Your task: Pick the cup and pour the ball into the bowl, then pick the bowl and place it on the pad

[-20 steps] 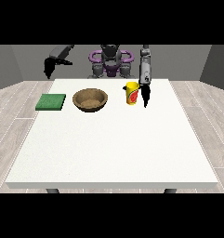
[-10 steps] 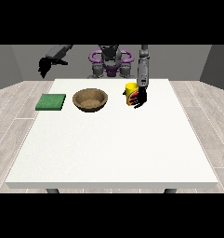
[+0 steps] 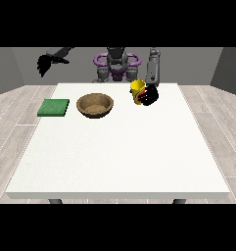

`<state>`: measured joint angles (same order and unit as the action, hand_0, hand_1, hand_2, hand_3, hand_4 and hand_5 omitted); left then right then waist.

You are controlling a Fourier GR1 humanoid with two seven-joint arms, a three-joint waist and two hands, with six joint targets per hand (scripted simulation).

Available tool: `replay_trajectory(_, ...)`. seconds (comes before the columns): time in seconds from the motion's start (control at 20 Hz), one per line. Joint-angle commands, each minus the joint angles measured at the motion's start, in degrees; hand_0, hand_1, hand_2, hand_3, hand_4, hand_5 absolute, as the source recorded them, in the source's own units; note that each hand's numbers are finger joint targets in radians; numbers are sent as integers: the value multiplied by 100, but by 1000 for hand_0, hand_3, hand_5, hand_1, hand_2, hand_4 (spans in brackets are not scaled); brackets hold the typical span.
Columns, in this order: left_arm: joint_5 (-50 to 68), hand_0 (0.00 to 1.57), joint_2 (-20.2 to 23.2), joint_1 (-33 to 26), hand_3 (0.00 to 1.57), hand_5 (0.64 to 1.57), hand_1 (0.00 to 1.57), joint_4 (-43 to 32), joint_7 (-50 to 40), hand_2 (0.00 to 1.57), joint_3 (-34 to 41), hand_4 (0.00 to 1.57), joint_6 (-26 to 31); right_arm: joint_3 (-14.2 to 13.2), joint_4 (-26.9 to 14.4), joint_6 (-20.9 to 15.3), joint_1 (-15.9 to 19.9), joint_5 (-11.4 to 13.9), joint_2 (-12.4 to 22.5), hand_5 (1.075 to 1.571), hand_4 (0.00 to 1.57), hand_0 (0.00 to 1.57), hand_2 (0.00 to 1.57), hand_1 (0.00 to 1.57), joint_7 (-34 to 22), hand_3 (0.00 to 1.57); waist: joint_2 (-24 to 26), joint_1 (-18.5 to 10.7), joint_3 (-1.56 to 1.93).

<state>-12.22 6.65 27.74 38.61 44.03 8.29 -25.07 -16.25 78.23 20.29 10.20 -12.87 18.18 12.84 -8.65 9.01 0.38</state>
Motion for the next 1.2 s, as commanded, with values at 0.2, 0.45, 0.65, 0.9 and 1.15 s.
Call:
replay_trajectory(0.2, -1239, 1456, 1578, 959, 1571, 1296, 1456, -149, -2156, 1571, -566, 1571, -6, 64, -534, -99, -181, 148, -185, 1569, 0, 0, 0, 0, 9, 0, 686, -162, -21)
replay_trajectory(0.45, -1653, 1459, 1442, 1244, 1571, 1294, 1459, -36, -2837, 1571, -795, 1571, 22, -20, -779, 101, -231, 108, -126, 1568, 0, 0, 0, 0, 301, 0, 673, -156, -35)
replay_trajectory(0.65, -2120, 1473, 1310, 1496, 1571, 1278, 1473, 216, -3457, 1571, -1188, 1571, 246, -307, -1241, 289, -4, -75, 235, 1568, 0, 0, 0, 0, 156, 0, 806, -374, -33)
replay_trajectory(0.9, -3395, 1496, 918, 1781, 1571, 1245, 1496, -50, -4658, 1571, -1876, 1507, -608, -153, -1254, 398, -56, -35, 123, 1569, 0, 0, 0, 0, 193, 0, 925, -109, -27)
replay_trajectory(1.15, -4484, 1559, 734, 2391, 1571, 1207, 1559, -73, -5554, 1571, -2626, 1571, -223, -408, -1706, 676, 89, -146, 568, 1570, 0, 0, 0, 0, 172, 0, 1149, -255, -21)
